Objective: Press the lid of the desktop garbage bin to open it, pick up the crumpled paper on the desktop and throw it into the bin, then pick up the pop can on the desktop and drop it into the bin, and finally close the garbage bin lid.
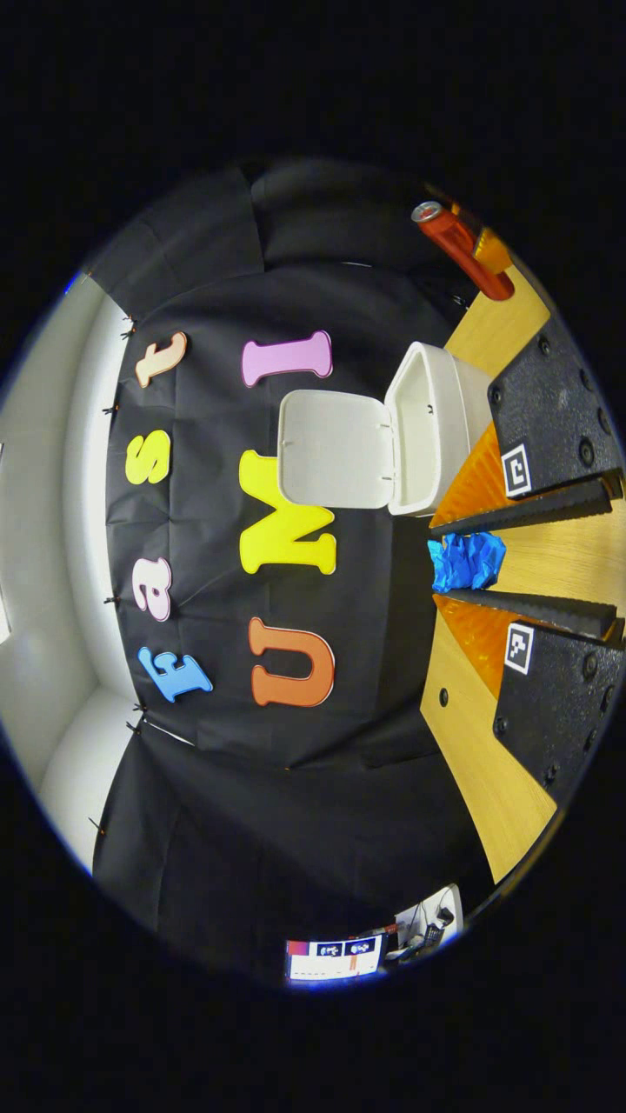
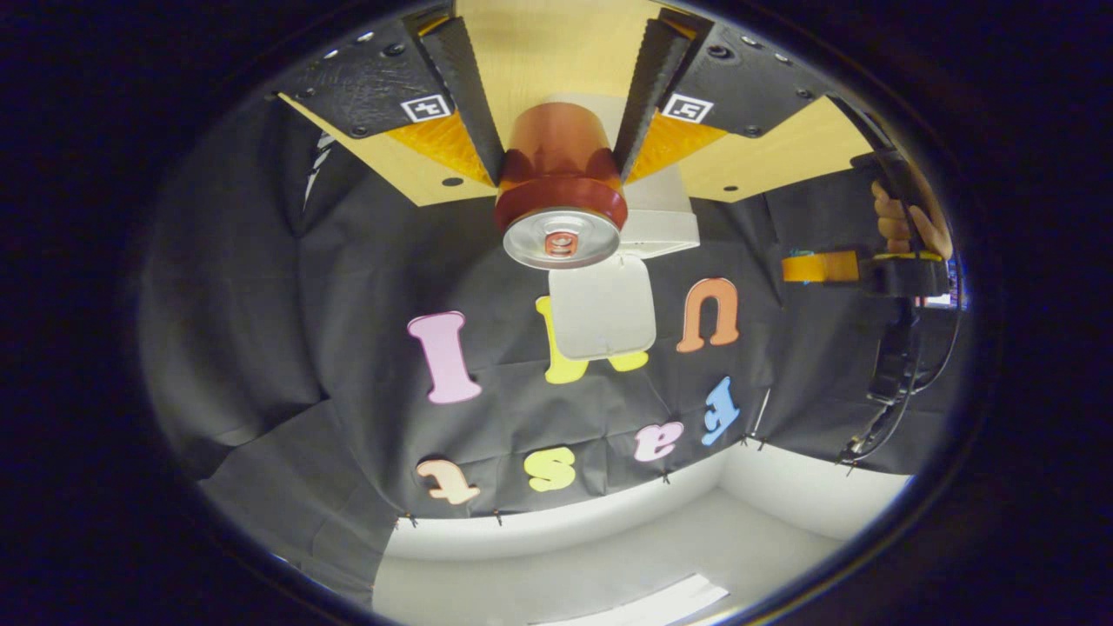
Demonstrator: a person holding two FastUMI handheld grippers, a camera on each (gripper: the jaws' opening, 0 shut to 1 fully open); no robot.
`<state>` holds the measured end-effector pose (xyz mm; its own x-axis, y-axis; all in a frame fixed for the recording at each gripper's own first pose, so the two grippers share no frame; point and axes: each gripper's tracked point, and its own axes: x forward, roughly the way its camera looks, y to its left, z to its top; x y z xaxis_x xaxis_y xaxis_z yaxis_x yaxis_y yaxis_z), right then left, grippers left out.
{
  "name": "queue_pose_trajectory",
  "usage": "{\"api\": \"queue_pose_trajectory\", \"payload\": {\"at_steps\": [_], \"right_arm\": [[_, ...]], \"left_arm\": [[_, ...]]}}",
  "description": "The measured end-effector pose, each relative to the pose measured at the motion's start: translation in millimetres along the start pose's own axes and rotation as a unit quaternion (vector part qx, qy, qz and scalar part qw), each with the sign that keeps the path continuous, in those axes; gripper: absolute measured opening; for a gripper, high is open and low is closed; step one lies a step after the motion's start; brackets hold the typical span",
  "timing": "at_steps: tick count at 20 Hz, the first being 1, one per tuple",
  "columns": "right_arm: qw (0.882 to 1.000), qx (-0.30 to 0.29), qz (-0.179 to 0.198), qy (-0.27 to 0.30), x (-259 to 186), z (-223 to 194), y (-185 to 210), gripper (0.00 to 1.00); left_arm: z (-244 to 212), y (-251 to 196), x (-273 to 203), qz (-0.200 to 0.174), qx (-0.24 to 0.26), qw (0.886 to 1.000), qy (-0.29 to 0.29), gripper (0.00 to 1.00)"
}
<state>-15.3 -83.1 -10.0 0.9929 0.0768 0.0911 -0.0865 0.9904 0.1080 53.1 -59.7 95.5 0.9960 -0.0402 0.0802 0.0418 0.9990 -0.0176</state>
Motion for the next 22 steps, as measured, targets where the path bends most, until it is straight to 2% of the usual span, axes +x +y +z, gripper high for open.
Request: {"api": "queue_pose_trajectory", "payload": {"at_steps": [1, 3, 8, 10, 11, 15, 22], "right_arm": [[1.0, 0.001, -0.008, -0.005, -0.1, 3.3, -7.5, 0.72], [1.0, 0.006, -0.021, -0.015, 0.1, 6.6, -21.2, 0.73], [0.997, 0.017, -0.066, -0.02, 5.9, 3.7, -45.9, 0.72], [0.998, 0.011, -0.067, -0.018, 7.2, -0.5, -43.3, 0.72], [0.998, 0.012, -0.066, -0.017, 7.9, -1.4, -42.8, 0.73], [0.998, 0.006, -0.068, -0.016, 10.5, -2.6, -46.3, 0.73], [0.997, 0.005, -0.072, -0.013, 13.7, -8.0, -53.1, 0.73]], "left_arm": [[3.8, -5.2, 5.0, -0.005, -0.005, 1.0, 0.001, 0.41], [13.3, -15.2, 14.1, -0.014, -0.003, 1.0, -0.004, 0.39], [15.2, -27.5, 45.2, -0.009, 0.039, 0.999, -0.014, 0.39], [10.5, -42.4, 59.8, -0.024, 0.04, 0.999, -0.015, 0.39], [10.5, -47.5, 66.0, -0.031, 0.036, 0.999, -0.017, 0.43], [12.2, -75.9, 105.7, -0.065, 0.033, 0.997, -0.037, 0.39], [-1.5, -105.3, 171.8, -0.067, 0.029, 0.997, -0.031, 0.39]]}}
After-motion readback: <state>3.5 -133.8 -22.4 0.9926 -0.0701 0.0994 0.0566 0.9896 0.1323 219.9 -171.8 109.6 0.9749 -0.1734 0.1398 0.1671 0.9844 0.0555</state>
